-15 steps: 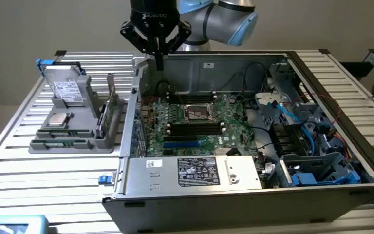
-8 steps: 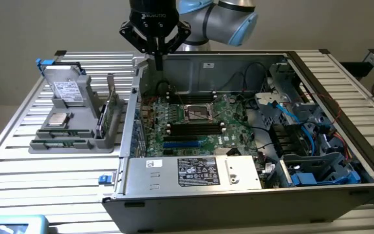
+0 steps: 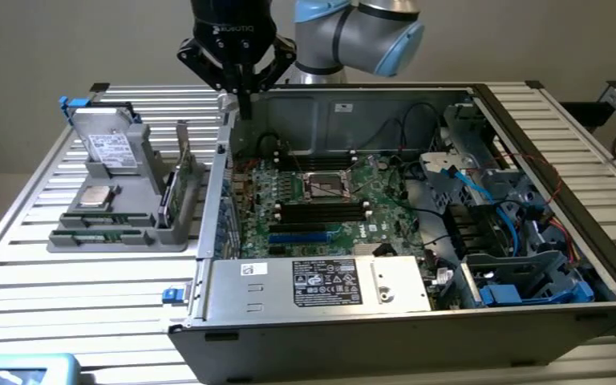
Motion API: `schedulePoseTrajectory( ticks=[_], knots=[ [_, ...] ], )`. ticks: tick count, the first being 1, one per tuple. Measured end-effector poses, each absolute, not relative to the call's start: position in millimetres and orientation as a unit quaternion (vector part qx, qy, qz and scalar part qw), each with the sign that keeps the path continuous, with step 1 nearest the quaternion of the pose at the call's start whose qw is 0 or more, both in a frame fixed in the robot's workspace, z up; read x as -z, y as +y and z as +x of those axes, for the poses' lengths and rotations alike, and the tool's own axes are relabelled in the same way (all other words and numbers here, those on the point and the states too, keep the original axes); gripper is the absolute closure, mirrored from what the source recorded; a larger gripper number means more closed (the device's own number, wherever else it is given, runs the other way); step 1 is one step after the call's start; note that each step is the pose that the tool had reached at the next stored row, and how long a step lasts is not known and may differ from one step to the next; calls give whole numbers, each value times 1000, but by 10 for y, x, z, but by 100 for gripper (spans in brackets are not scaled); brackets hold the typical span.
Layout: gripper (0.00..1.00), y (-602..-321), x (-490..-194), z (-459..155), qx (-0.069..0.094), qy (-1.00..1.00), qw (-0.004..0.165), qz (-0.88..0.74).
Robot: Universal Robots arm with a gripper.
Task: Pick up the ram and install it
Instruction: 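Reach for the ram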
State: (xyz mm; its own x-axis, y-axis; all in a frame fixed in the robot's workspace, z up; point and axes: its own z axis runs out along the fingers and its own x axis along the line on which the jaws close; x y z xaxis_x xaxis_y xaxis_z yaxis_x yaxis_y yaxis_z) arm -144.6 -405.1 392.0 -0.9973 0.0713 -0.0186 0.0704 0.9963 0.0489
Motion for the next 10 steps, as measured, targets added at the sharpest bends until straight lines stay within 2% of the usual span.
schedulePoseTrajectory(
  ticks=[10],
  knots=[
    [89, -4075, -3906, -1897, -26, 999, 10, 35]
  ],
)
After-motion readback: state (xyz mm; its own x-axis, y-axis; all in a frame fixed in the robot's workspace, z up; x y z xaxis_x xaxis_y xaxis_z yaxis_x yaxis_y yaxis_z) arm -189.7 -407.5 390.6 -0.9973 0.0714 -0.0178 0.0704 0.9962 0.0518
